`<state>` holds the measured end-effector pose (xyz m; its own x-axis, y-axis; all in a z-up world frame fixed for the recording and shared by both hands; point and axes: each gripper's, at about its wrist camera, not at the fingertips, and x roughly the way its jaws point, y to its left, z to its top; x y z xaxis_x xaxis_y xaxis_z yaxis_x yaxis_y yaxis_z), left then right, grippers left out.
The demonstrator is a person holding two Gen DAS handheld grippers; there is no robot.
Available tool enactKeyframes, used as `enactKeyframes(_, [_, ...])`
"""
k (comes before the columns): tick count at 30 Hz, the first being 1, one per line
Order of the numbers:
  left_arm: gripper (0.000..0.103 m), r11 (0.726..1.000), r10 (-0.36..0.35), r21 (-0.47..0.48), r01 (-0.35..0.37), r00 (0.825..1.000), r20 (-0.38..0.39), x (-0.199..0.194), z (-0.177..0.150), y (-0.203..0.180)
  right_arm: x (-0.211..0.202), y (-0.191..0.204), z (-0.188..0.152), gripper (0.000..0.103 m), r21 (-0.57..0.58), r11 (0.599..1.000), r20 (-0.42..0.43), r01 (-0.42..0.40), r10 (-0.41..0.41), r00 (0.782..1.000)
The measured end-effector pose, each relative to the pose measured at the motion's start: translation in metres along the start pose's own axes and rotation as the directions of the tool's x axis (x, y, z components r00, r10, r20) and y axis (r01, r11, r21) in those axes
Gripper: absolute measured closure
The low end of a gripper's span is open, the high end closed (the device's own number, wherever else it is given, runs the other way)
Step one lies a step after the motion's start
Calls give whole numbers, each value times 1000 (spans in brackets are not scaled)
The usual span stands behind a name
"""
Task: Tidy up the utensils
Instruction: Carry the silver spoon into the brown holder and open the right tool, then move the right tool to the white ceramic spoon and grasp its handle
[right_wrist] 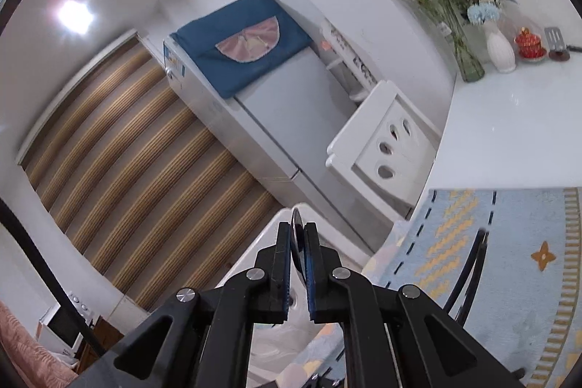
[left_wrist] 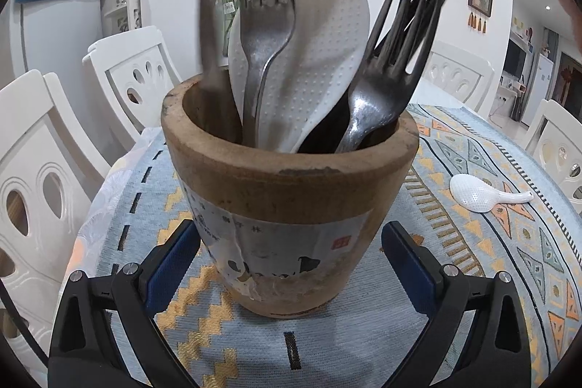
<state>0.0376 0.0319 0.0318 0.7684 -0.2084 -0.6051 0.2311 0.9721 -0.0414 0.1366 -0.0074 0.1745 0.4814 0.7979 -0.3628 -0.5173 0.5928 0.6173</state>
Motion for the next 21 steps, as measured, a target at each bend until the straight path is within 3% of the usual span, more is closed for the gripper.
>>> enactKeyframes(3, [3, 1000, -2, -3, 2, 1000, 1, 0, 0, 1, -6, -2, -4, 90, 24, 1000, -22, 14, -14, 1000])
enactKeyframes(6, [3, 1000, 0, -5, 0, 1000, 6, -1, 0, 2, -23, 0, -5, 59, 37, 999, -19, 29, -28, 999])
enactKeyframes(10, [3, 1000, 2, -6, -2, 1000, 12, -2, -1, 2, -63, 0, -5, 58, 62, 998, -2, 16, -16, 1000])
enactKeyframes(13, [3, 1000, 2, -4, -2, 1000, -5, 1, 0, 2, -109, -7, -1, 57, 61, 995, 71, 74, -78, 994])
enactKeyframes(14, [3, 1000, 1, -1, -1, 1000, -9, 2, 0, 1, -129, -12, -1, 54, 38, 989, 104, 145, -149, 983])
enactKeyframes(15, [3, 1000, 3, 3, -3, 1000, -14, 3, 0, 1, -141, -17, -3, 45, 15, 976, 111, 217, -218, 970])
enactKeyframes(16, [3, 1000, 5, 5, -5, 1000, -15, 3, -1, 0, -149, -23, -5, 29, -2, 958, 103, 288, -286, 953])
enactKeyframes(17, [3, 1000, 5, 4, -5, 1000, -14, 3, -1, 0, -154, -33, -9, 21, -16, 933, 80, 358, -356, 931])
enactKeyframes(19, [3, 1000, 1, 2, -1, 1000, -14, 3, -1, 0, -162, -70, -23, 16, -25, 877, -38, 480, -481, 876])
enactKeyframes(21, [3, 1000, -4, -2, 4, 1000, -13, 3, -1, 0, -166, -111, -40, 16, 10, 842, -180, 539, -529, 829])
